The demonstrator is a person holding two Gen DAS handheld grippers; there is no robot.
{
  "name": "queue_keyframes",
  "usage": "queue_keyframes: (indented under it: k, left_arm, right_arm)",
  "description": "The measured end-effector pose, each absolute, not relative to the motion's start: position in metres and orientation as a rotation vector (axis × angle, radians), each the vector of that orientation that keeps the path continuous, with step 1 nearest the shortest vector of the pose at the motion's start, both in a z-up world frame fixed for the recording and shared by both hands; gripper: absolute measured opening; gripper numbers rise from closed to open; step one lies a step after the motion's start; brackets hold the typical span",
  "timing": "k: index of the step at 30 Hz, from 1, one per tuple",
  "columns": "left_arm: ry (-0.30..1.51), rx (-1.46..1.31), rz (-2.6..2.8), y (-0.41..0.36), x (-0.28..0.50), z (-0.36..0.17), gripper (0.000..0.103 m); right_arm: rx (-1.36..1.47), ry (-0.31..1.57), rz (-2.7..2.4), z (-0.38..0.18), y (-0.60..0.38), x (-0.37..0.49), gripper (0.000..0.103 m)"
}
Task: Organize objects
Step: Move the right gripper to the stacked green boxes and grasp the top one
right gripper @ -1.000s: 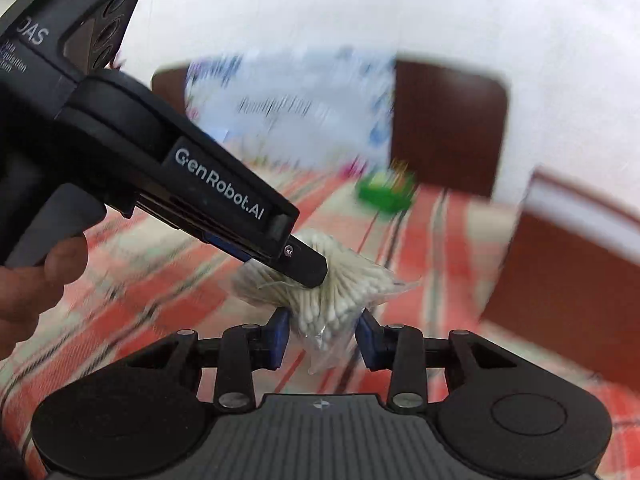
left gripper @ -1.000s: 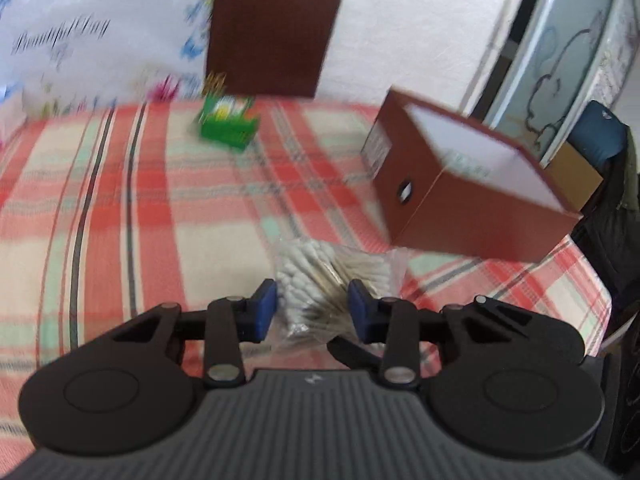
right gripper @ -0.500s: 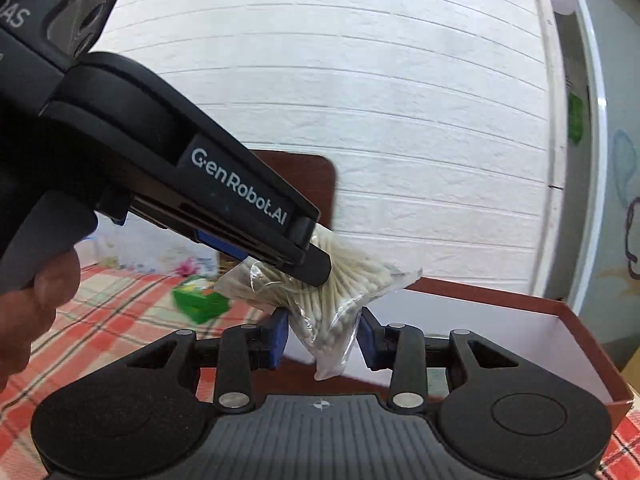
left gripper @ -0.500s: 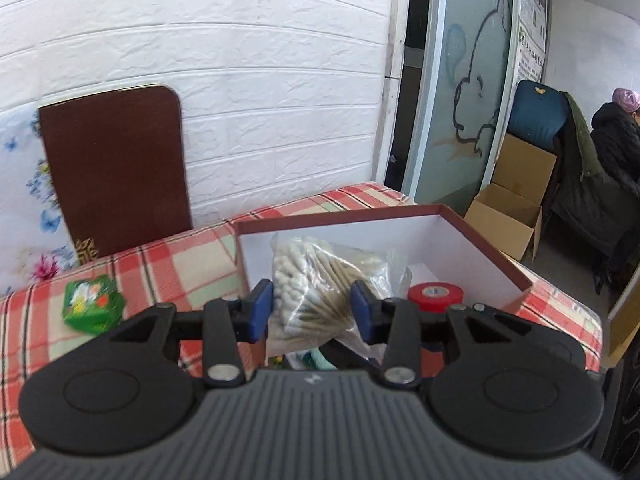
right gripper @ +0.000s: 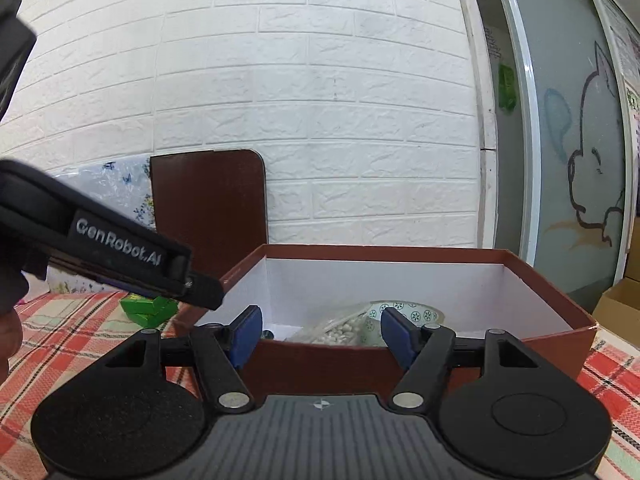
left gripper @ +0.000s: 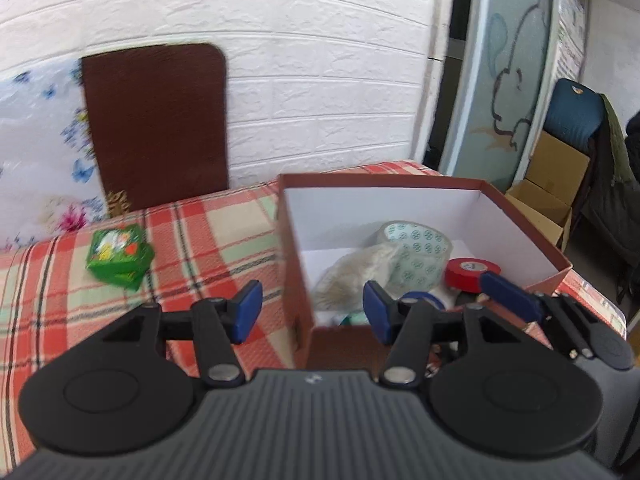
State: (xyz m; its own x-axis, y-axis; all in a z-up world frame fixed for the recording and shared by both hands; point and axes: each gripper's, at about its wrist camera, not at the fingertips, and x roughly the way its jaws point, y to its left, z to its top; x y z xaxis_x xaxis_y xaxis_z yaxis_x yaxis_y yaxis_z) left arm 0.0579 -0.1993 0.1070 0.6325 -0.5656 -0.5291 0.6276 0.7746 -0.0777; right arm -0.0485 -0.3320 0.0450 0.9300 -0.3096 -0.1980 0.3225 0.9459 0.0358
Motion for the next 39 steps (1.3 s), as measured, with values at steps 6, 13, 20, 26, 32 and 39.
queue_keyframes:
  k: [6,13,20,26,32,39]
  left_arm:
    - [0.625,0.057,-0.556,-0.146,0.070,0.088,0.059]
    - [0.684,0.072,-0.295,-0.066,0.098,0.048,0.066]
    - [0.605,0.009,-0.169,0.002,0.123,-0.001,0.094]
    - [0.608,0.037,-0.171,-0.005,0.128,-0.002,0.098]
    - [0.602,0.020,-0.180,-0.003,0.126,-0.004,0.099]
    - [0.605,-0.003,-0.199,-0.002,0.128,-0.004,0.103]
  right_arm:
    - [0.025,0.206,-0.242,0.046,-0.294,-0.050,0.067]
    - [-0.030,0.345,-0.033,0.028,-0.242,-0.012,0.066]
    - [-0.034,0.451,0.050,0.010,-0.209,0.044,0.066]
    - [0.065,0.414,-0.097,0.028,-0.227,0.125,0.072]
    - [0.060,0.373,-0.142,0.036,-0.220,0.180,0.075]
    - [-0.028,0.388,-0.092,0.021,-0.194,0.217,0.083]
